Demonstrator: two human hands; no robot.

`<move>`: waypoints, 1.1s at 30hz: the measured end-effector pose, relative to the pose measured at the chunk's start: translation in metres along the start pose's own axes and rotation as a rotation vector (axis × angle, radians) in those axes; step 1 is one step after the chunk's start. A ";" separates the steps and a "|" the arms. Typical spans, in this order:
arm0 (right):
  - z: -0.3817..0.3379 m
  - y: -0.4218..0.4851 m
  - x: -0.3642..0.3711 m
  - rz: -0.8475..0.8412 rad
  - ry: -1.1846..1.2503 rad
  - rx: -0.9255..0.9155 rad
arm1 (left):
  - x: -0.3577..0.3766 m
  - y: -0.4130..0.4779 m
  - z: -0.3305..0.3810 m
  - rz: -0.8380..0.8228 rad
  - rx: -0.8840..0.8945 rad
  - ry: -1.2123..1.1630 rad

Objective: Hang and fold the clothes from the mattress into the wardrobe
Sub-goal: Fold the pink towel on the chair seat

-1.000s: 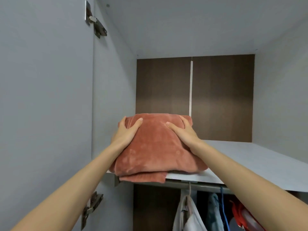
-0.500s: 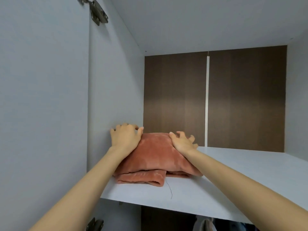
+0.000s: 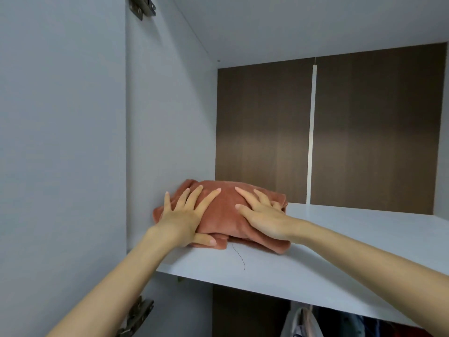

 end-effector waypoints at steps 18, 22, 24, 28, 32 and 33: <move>-0.008 -0.001 0.002 0.181 -0.141 0.026 | 0.005 0.017 -0.013 0.091 0.016 -0.186; -0.006 -0.030 -0.009 0.339 -0.131 0.005 | -0.004 0.000 -0.003 0.282 0.029 -0.289; -0.006 -0.047 -0.014 0.374 -0.106 0.015 | -0.008 -0.010 0.004 0.381 0.046 -0.381; -0.005 -0.087 -0.023 0.387 -0.070 0.059 | -0.015 -0.032 0.022 0.339 0.109 -0.579; -0.004 -0.139 -0.032 0.469 -0.046 0.098 | -0.028 -0.067 0.045 0.336 0.166 -0.620; -0.003 -0.153 -0.034 0.490 -0.045 0.106 | -0.032 -0.078 0.051 0.337 0.177 -0.635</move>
Point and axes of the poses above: each hand's wrist, its own y-axis towards the middle knuckle, its own x-axis out of the palm, z = x × y, the point moved 3 cm from there along y, towards the middle knuckle, and after that the axes turned 2 degrees about -x, right-handed, at the moved point
